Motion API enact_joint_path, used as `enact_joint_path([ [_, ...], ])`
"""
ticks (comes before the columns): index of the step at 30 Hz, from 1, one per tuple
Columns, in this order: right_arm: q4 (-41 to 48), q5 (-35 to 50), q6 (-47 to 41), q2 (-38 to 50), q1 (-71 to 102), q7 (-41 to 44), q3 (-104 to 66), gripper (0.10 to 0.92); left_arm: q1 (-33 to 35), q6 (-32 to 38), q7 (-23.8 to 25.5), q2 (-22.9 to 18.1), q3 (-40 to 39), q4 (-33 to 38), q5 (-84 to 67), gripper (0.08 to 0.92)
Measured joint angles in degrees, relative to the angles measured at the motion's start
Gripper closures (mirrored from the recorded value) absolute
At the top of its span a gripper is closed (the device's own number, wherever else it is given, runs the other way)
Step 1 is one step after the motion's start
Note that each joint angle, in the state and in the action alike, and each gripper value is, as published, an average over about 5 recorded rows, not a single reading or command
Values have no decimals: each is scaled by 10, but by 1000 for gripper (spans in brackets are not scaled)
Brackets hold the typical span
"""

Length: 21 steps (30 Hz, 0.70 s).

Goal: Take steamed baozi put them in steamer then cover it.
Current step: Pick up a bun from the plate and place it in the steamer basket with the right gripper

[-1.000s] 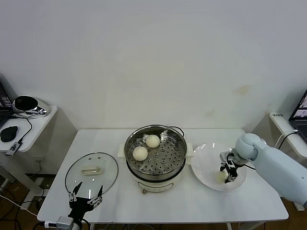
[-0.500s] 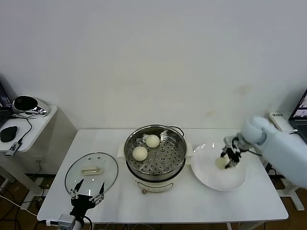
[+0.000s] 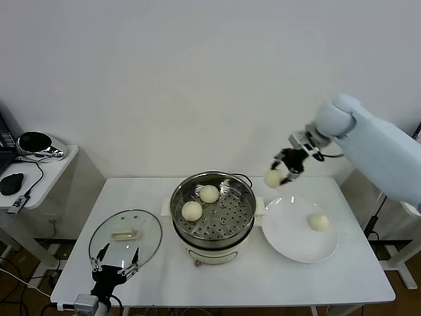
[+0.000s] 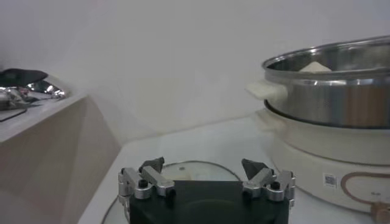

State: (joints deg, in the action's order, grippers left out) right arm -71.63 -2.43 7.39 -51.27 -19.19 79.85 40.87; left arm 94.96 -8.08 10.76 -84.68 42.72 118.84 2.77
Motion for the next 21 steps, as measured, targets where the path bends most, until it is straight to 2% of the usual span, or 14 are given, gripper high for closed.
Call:
enact_joint_path([
  [11, -8, -26, 176, -100, -25, -17, 55, 482, -3, 2, -1, -10, 5, 9, 0, 177],
  [21, -23, -76, 298, -146, -30, -37, 108, 482, -13, 2, -2, -16, 11, 12, -4, 177],
])
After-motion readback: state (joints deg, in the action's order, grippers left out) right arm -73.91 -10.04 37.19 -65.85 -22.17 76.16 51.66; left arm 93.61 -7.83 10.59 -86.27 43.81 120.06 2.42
